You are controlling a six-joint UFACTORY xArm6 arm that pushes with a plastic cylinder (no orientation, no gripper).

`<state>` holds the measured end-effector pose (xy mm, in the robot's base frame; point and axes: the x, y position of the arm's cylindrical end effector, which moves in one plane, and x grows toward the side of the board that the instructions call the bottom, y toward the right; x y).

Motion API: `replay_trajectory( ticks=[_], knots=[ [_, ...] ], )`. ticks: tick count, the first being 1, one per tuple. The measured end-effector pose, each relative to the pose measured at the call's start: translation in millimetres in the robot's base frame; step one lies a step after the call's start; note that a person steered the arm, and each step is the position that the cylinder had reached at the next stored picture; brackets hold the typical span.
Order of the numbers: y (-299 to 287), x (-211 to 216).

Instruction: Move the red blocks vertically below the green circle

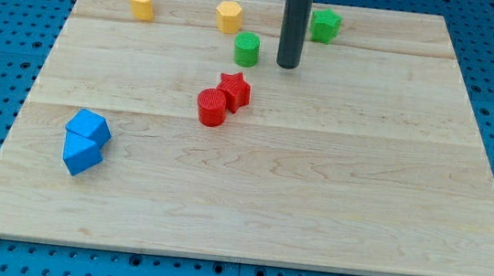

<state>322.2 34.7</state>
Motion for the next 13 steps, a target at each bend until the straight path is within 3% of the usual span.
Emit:
replay_trajectory(
  ticks=[1, 2, 4, 5, 7, 8, 9, 10, 11, 13],
  knots=[
    [-41, -20],
    [-56, -11],
    [23, 111],
    [-31, 110],
    [-91, 39],
    [-29, 98],
    [-25, 152],
    [-78, 129],
    [-146, 172],
    [-181, 67]
  ],
)
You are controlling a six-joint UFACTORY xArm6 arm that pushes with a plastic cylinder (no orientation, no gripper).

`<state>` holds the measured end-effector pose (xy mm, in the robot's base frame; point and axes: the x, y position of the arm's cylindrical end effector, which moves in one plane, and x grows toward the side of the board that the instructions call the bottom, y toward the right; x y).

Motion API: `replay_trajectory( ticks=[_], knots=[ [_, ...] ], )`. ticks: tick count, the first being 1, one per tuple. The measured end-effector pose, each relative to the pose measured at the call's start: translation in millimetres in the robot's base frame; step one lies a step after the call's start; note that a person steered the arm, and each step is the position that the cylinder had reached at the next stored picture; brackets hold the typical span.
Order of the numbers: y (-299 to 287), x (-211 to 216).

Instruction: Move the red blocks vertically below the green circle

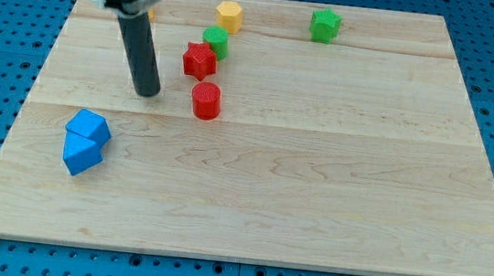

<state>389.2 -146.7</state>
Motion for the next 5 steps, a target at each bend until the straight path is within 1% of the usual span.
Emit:
replay_trajectory(
  ticks=[1, 2, 3, 4, 5],
  knots=[
    [-3, -45],
    [35, -44],
    [39, -53],
    [60, -30],
    [38, -9]
  ],
)
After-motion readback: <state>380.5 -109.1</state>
